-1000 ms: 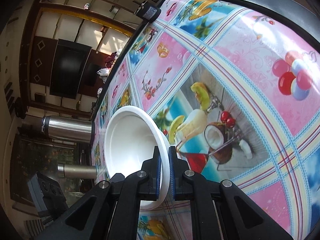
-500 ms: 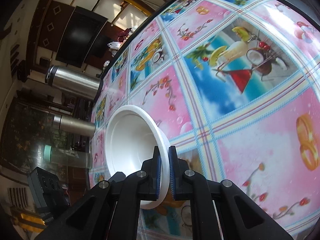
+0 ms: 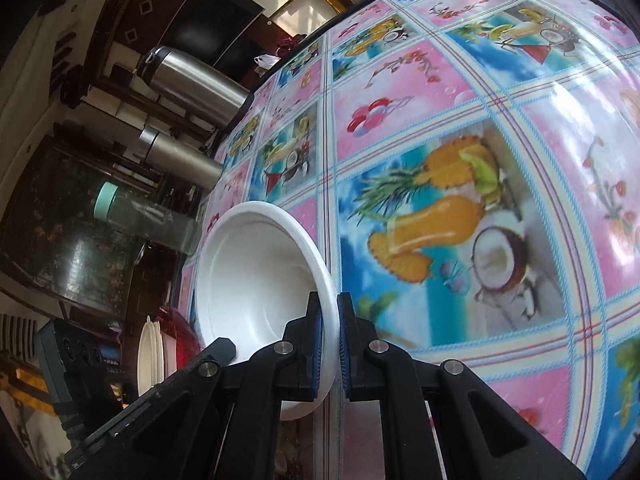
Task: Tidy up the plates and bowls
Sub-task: 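Lift the white plate off the tablecloth with the left gripper, then carry the white plate over and lower it onto the cream bowls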
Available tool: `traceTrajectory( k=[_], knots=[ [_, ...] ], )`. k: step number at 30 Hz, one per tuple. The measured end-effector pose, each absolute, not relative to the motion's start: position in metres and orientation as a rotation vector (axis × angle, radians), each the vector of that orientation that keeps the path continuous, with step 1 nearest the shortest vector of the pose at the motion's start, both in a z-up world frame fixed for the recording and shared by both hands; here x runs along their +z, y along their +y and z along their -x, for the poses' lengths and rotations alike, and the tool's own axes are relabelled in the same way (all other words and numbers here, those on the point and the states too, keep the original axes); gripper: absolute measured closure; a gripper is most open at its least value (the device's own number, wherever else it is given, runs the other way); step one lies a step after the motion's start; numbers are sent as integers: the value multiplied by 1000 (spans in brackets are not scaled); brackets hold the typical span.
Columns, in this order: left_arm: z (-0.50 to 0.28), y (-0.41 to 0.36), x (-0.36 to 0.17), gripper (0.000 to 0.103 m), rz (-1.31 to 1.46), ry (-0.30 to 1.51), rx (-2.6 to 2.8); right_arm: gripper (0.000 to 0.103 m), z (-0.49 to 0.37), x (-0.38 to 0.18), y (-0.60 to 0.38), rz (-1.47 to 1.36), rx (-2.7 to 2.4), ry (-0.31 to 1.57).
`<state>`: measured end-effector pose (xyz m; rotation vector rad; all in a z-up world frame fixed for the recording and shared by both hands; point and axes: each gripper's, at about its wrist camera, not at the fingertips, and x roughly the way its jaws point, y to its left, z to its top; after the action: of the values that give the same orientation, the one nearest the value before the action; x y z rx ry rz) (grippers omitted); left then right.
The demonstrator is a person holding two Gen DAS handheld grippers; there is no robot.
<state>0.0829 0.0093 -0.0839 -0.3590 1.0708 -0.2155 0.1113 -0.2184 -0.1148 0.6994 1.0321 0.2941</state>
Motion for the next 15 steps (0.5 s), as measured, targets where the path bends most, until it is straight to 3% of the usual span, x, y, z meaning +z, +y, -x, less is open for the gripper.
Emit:
traceTrajectory(
  k=[15],
  knots=[
    [-24, 74, -59, 94, 400, 944, -219, 95, -74, -76, -150, -576, 363, 1001]
  ],
)
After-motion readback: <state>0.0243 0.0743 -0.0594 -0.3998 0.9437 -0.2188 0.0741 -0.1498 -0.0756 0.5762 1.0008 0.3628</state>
